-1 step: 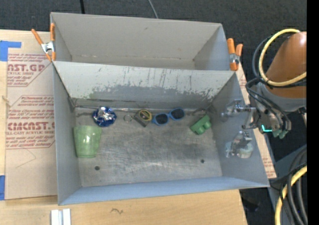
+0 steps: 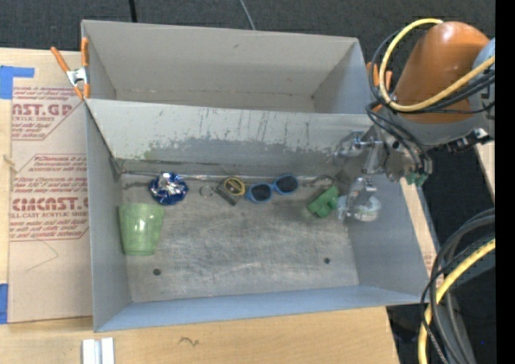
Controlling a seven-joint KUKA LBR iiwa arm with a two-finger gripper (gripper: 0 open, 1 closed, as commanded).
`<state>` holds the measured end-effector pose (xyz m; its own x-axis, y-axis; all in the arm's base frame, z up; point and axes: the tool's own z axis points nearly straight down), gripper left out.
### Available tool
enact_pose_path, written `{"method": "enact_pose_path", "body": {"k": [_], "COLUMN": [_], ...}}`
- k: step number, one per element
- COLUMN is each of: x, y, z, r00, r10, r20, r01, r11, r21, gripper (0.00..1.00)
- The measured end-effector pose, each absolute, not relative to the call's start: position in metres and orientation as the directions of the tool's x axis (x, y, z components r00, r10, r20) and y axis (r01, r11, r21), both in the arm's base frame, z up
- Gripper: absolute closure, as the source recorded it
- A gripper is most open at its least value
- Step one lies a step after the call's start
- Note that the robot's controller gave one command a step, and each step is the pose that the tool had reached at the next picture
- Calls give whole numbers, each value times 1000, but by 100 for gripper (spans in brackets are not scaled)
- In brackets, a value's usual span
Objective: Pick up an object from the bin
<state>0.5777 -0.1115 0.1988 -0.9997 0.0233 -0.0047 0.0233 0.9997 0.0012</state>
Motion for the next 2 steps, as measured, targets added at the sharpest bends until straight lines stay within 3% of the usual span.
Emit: {"method": "enact_pose_path", "body": {"k": [1, 2], "x": [583, 585], "y": [-129, -127], "z": [68, 72], "r00": [-998, -998], "r10": [-57, -61], "r20": [-2, -6], "r01": [-57, -61], "r11": [998, 998], "r21": [14, 13], "gripper": [0, 100]}}
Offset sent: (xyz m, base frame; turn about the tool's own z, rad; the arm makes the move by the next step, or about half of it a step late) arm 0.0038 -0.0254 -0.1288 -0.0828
